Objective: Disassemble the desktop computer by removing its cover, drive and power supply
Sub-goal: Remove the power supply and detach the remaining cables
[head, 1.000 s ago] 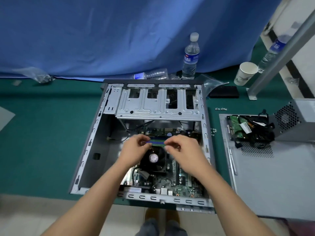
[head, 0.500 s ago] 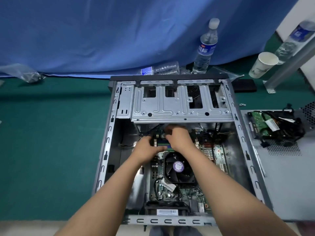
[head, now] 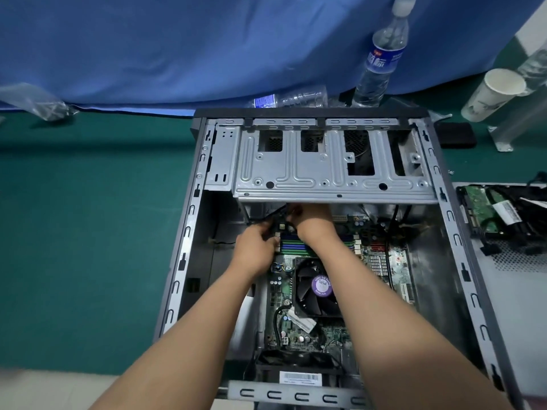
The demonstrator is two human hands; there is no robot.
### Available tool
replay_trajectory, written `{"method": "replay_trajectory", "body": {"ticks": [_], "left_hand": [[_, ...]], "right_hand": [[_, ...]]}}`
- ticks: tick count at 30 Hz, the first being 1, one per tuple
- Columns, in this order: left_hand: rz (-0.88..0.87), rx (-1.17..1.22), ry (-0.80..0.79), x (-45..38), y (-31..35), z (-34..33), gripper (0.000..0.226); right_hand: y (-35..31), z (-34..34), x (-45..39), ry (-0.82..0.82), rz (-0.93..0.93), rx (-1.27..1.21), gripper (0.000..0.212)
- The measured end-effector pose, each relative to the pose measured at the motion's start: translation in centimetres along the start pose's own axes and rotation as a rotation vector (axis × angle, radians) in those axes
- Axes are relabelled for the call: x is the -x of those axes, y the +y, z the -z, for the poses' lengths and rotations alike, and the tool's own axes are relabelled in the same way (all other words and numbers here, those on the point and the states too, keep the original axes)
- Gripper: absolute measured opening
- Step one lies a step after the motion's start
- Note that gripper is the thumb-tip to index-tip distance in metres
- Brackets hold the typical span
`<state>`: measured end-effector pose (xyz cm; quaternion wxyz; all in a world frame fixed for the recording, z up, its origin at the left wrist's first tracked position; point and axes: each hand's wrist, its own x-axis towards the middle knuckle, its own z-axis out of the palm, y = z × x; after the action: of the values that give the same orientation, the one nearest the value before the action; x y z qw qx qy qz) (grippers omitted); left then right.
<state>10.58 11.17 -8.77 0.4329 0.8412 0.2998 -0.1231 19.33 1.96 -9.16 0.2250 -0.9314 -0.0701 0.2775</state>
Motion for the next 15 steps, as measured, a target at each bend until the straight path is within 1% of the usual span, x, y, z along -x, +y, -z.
{"method": "replay_trajectory", "body": {"ticks": [3, 10, 15], "left_hand": [[-0.002, -0.002, 0.004, 0.09, -0.11, -0.06, 0.043], [0.008, 0.016, 0.006, 0.16, 0.0, -0.11, 0.043], [0.024, 0.039, 0.01, 0.19, 0.07, -0.09, 0.044]], "right_hand": [[-0.12, -0.1, 0.09, 0.007, -0.003, 0.068, 0.019], [-0.08, -0.08, 0.2, 0.03, -0.002, 0.073, 0.021], [0.02, 0.11, 0.19, 0.037, 0.003, -0.014, 0.021]]}}
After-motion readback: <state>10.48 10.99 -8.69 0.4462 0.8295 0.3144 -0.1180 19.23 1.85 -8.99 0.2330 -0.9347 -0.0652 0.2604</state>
